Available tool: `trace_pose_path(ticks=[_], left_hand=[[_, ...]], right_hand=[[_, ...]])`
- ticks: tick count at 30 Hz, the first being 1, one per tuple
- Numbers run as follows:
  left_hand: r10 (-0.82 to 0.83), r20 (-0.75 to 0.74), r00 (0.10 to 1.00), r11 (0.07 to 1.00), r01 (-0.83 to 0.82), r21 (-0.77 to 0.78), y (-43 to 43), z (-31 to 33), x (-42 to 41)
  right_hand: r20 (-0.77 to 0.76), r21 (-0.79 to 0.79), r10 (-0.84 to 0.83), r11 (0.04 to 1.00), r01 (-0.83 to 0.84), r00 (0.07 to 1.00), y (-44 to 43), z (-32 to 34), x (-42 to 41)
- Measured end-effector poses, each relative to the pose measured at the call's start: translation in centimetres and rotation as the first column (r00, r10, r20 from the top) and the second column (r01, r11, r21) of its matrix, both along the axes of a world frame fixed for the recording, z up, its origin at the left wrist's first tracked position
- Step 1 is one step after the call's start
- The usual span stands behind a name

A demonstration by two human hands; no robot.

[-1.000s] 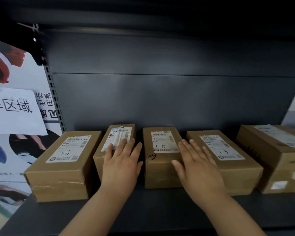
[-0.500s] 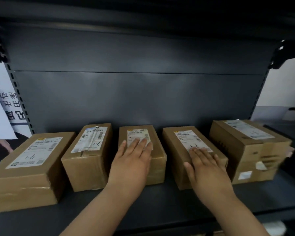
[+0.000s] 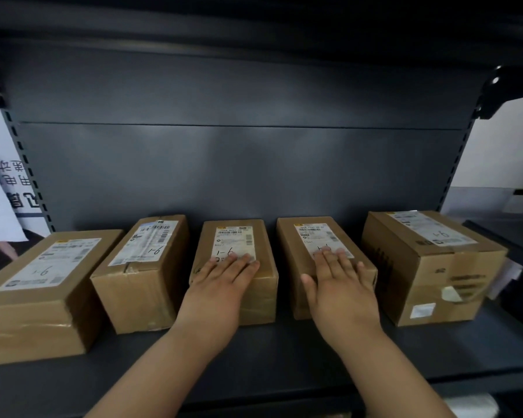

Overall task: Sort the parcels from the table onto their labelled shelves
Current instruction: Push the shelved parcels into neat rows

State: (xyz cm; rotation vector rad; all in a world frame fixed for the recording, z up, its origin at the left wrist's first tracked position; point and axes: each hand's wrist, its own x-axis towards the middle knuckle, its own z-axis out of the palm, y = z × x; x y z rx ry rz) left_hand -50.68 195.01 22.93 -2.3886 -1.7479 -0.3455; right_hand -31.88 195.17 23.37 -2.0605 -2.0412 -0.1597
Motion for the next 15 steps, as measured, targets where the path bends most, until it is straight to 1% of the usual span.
trace_pose_path(ticks=[2,3,6,7,10,12,15], left_hand=[[0.005,0.005,1.000,1.000,-0.005,0.006,-0.1,0.0,0.2],[-0.003,0.015,1.000,1.000,0.003,0.017,-0.1,0.0,0.5],[-0.079,0.059,0.995,0.996,0.076,0.054,-0.2,-0.1,2.7],[-0.112,0.067,0.991,0.992,0.108,0.062,-0.2,-0.1,3.7],[-0.206,0.067,0.976,0.976,0.200,0.084,-0.3,-0.1,7.0],[-0.245,0.059,0.968,0.966,0.238,0.102,-0.1,-0.3,9.0],[-0.262,0.034,0.964,0.960,0.258,0.106,0.6,-0.7,11.4]], right_hand=[[-0.007,0.076,0.002,0.997,-0.001,1.000,-1.1,0.6,1.1],[-0.019,0.138,-0.005,0.990,0.008,1.000,-1.6,0.9,1.9],[-0.055,0.371,-0.047,0.926,0.064,0.997,-2.4,1.7,4.9],[-0.067,0.399,-0.071,0.913,0.092,0.995,-2.3,1.8,6.1],[-0.065,0.304,-0.168,0.936,0.179,0.984,-1.9,1.5,9.1],[-0.053,0.270,-0.208,0.939,0.215,0.977,-1.7,1.2,10.7],[-0.052,0.219,-0.215,0.950,0.222,0.975,-1.7,0.7,12.3]])
